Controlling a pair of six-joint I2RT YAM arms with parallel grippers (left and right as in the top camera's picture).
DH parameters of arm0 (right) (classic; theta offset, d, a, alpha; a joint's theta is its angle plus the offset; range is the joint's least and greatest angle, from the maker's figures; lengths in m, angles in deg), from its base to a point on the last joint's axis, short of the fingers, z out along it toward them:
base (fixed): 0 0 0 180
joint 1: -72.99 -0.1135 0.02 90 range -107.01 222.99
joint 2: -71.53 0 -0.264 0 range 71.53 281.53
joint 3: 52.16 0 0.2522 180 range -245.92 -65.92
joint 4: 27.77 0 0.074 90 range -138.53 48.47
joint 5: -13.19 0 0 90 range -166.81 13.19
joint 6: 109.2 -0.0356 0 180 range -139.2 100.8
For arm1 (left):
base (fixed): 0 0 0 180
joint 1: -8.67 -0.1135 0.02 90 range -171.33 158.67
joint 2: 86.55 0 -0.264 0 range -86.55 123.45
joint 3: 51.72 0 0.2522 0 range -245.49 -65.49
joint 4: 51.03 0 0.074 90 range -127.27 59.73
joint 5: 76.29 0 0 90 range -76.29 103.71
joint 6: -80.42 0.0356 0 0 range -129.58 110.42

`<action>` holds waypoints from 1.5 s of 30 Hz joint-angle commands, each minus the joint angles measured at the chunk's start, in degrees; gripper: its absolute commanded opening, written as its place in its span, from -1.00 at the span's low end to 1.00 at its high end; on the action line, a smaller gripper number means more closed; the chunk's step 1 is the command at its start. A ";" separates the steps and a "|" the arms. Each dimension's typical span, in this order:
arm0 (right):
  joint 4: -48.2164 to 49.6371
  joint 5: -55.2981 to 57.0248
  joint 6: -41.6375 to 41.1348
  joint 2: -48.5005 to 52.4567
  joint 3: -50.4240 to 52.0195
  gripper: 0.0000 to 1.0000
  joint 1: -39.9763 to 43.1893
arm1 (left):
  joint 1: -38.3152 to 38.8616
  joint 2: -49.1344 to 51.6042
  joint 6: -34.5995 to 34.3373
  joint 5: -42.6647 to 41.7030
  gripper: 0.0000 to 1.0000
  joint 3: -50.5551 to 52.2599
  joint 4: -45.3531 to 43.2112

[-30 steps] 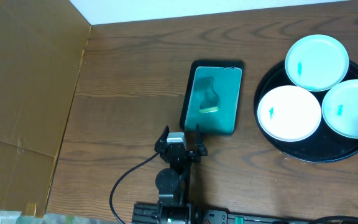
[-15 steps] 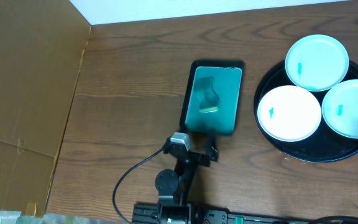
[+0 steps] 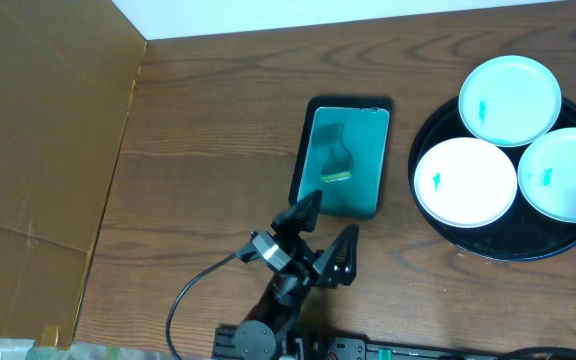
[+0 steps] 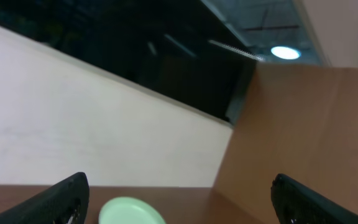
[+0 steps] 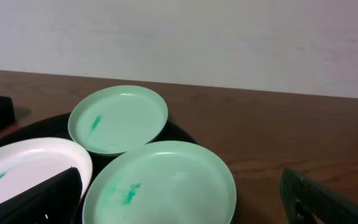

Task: Clean dirty plates on tray and stack at the side
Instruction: 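Move the left gripper over the teal tray and lower onto the sponge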

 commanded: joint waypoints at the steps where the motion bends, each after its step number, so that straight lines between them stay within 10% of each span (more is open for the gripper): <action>1: -0.26 0.37 0.85 -0.02 0.09 0.99 -0.55 | 0.11 5.66 8.76 1.77 0.87 -11.65 9.31; 7: -0.26 0.37 0.85 -0.02 0.09 0.99 -0.55 | 0.13 35.17 28.70 2.34 0.87 -43.34 53.24; 12: -0.26 0.37 0.85 -0.02 0.09 0.98 -0.55 | 0.17 55.95 30.80 -14.12 0.87 -60.37 73.53; 16: -0.26 0.37 0.85 -0.02 0.09 0.98 -0.55 | 0.17 64.98 30.73 -14.25 0.87 -63.45 71.25; 23: -0.26 0.37 0.85 -0.02 0.09 0.99 -0.55 | 7.26 75.97 23.71 29.40 0.87 -71.65 86.86; 27: -0.26 0.37 0.85 -0.02 0.09 0.99 -0.55 | 11.76 81.24 21.44 40.54 0.87 -71.95 89.00; 45: -0.26 0.37 0.85 -0.02 0.09 0.98 -0.55 | 11.78 88.28 13.77 47.67 0.88 -71.67 68.94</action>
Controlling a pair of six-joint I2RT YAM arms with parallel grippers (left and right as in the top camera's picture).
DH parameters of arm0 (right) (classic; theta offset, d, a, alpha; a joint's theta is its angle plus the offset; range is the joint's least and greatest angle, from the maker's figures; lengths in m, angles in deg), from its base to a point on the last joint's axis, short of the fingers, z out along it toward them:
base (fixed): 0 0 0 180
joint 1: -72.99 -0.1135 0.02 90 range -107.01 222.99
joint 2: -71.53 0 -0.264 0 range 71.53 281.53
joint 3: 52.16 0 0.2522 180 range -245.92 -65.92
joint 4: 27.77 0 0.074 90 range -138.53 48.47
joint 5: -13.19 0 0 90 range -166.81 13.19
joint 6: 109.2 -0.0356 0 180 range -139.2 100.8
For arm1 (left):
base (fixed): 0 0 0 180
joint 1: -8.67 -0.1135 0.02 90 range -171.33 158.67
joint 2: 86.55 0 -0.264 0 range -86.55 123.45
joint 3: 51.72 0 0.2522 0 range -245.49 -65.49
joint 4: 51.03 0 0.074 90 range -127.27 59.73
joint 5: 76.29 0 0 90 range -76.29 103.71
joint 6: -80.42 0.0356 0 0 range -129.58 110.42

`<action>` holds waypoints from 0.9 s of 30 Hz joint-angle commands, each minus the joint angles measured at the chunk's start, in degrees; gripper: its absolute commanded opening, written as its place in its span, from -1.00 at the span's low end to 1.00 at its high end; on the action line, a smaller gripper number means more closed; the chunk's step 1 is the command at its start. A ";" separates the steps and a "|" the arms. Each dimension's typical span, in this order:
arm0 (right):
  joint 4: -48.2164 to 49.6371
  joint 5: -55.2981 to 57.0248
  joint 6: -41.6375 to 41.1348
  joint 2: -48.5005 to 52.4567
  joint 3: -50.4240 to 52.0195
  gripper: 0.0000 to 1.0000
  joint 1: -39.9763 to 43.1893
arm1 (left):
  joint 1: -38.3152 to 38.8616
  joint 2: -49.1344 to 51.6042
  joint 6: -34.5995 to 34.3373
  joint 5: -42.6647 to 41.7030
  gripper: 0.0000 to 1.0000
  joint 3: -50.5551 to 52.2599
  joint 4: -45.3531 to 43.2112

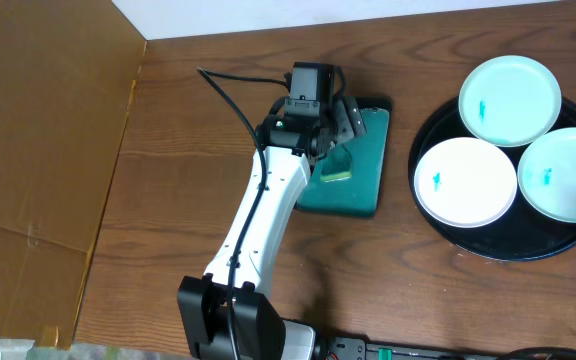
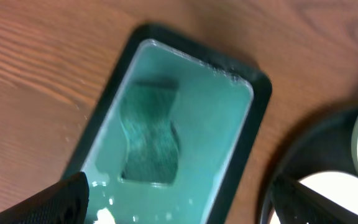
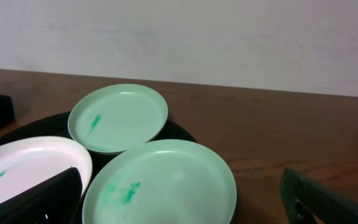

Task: Clean dirty plates on tray and stack at the side
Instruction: 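Move the left gripper over the teal tray and lower onto the sponge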

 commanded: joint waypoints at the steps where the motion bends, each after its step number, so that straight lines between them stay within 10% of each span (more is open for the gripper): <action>1: -0.24 0.35 0.85 -0.28 0.09 0.99 -0.55 | -0.81 2.86 -1.36 6.60 0.87 -0.90 -1.90; 27: -0.24 0.35 0.85 -0.28 0.09 0.98 -0.55 | -6.36 23.89 4.70 -11.02 0.86 -0.90 -8.31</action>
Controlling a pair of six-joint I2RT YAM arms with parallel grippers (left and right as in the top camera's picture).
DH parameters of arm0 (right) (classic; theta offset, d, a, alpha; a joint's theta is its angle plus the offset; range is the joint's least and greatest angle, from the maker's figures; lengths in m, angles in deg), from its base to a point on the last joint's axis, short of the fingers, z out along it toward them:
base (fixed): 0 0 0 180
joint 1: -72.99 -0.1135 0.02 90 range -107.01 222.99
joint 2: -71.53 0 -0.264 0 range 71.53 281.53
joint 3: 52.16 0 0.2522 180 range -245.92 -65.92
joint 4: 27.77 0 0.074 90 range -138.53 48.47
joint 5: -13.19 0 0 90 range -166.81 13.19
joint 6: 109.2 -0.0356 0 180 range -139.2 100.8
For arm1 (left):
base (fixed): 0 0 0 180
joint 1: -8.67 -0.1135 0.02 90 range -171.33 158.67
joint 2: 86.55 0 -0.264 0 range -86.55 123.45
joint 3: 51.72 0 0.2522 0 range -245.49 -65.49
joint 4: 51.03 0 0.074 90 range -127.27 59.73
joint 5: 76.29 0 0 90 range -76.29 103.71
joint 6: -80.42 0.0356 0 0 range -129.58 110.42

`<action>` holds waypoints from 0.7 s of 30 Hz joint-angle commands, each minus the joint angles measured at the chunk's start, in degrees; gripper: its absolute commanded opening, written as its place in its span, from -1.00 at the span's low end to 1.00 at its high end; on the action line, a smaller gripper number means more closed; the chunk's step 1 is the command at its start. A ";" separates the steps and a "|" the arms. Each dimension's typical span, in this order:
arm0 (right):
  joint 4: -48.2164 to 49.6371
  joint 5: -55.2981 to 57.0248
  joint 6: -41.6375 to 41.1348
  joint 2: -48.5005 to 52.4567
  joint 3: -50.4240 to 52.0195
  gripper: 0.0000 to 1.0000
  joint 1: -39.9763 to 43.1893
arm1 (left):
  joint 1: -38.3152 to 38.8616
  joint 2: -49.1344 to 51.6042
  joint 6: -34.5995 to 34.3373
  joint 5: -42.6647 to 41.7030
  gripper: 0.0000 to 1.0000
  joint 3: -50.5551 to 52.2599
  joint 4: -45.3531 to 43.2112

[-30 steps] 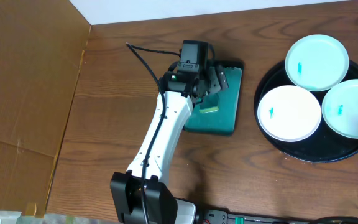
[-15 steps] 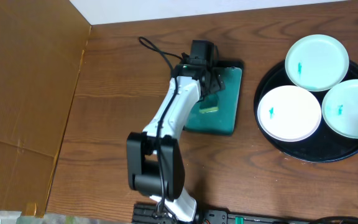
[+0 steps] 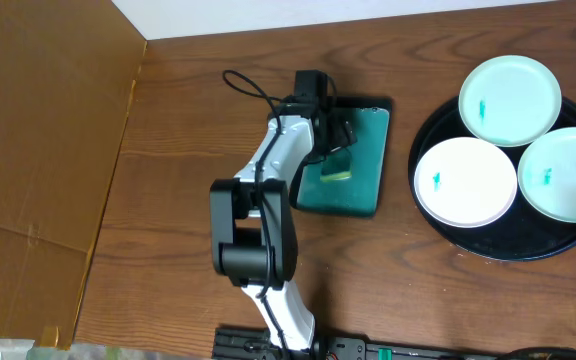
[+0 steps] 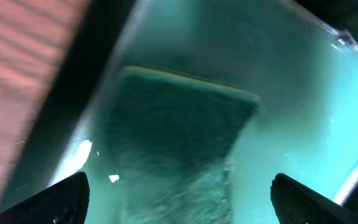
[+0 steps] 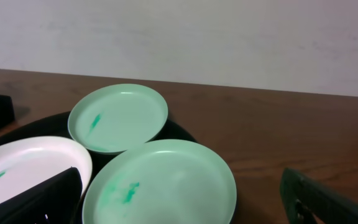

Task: Clean dirty plates on tray and stack at the side
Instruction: 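Move the left gripper over the teal tray and lower onto the sponge, then close the left gripper on the green sponge in the water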

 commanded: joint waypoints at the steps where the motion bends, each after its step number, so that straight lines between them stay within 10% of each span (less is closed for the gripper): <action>1: -0.24 0.33 0.85 -0.28 0.09 0.99 -0.55 | 0.46 1.31 4.46 -3.43 0.86 -0.72 -1.46; 21: -0.24 0.33 0.85 -0.28 0.09 0.99 -0.55 | 0.48 1.44 0.44 4.76 0.61 2.21 -0.85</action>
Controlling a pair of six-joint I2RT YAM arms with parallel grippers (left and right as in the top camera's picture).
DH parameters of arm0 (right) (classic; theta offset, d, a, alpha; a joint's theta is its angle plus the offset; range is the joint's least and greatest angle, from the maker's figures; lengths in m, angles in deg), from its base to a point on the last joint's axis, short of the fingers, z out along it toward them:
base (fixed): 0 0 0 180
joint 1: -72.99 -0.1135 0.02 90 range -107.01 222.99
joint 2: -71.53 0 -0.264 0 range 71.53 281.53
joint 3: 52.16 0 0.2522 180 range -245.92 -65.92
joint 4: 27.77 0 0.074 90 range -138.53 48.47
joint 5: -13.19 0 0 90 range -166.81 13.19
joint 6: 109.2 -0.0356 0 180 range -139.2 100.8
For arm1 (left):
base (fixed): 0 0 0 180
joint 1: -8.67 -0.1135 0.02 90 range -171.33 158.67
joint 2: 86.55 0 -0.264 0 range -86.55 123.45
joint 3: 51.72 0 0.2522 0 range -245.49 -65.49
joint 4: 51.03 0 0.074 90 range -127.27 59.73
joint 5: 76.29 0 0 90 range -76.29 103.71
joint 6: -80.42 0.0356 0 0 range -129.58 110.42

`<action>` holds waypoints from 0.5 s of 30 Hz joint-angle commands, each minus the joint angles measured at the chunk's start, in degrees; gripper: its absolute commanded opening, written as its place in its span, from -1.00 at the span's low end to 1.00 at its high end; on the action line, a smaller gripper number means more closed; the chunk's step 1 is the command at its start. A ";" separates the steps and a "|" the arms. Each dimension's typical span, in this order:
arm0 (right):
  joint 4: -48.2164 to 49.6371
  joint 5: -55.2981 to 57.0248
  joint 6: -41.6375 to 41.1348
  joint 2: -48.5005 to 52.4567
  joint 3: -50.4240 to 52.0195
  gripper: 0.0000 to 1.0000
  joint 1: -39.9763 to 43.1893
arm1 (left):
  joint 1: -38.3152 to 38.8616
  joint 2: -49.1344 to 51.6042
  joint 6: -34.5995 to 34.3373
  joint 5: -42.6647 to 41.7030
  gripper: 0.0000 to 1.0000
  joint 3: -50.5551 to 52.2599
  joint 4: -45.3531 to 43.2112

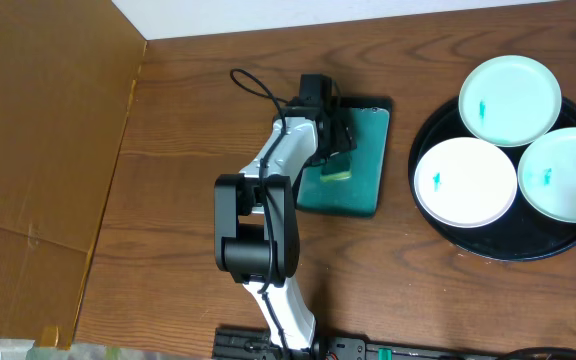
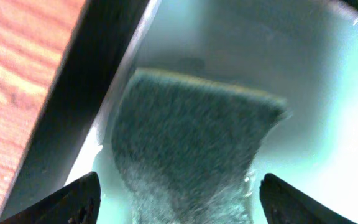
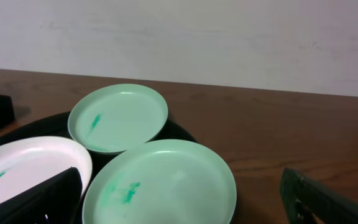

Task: Clean dirty plates on tray and stack at the side
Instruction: 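Close the left gripper on the green sponge in the water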

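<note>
A black round tray [image 1: 438,226] carries three plates with green smears: a mint one at the back [image 1: 509,100], a white one [image 1: 465,182] and a mint one at the right [image 1: 568,175]. A dark green sponge [image 2: 194,143] lies in the teal water of a dark-rimmed basin [image 1: 384,160]. My left gripper [image 2: 182,205] hangs low over it, open, one fingertip on each side of the sponge. Beside the tray's right edge my right gripper [image 3: 179,205] is open and holds nothing, with the nearest mint plate [image 3: 160,186] in front of it.
A brown cardboard panel [image 1: 38,180] fills the left side. A white wall [image 1: 368,12] runs along the table's back edge. The left arm [image 1: 268,190] stretches from the front edge to the basin, its cable [image 1: 253,85] looping over the wood.
My left gripper has shifted slightly over the sponge, whose far edge now sits a little lower in the left wrist view. The jaws are still open. The right arm and the plates have not moved.
At first my left arm was folded near the front edge, gripper open and pointing up at the wall. Then it was stretched over the basin, looking down on the sponge. Later it was low in the basin, and it remains there. The right arm stayed still.
</note>
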 commanded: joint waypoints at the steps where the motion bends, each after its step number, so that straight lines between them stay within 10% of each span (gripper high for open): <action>1: -0.24 0.35 0.85 -0.28 0.09 0.99 -0.55 | 0.07 0.55 -0.96 0.87 0.54 1.03 0.46; 15: -0.24 0.35 0.85 -0.28 0.09 0.98 -0.55 | 0.07 0.68 -0.96 -1.66 0.54 3.10 0.17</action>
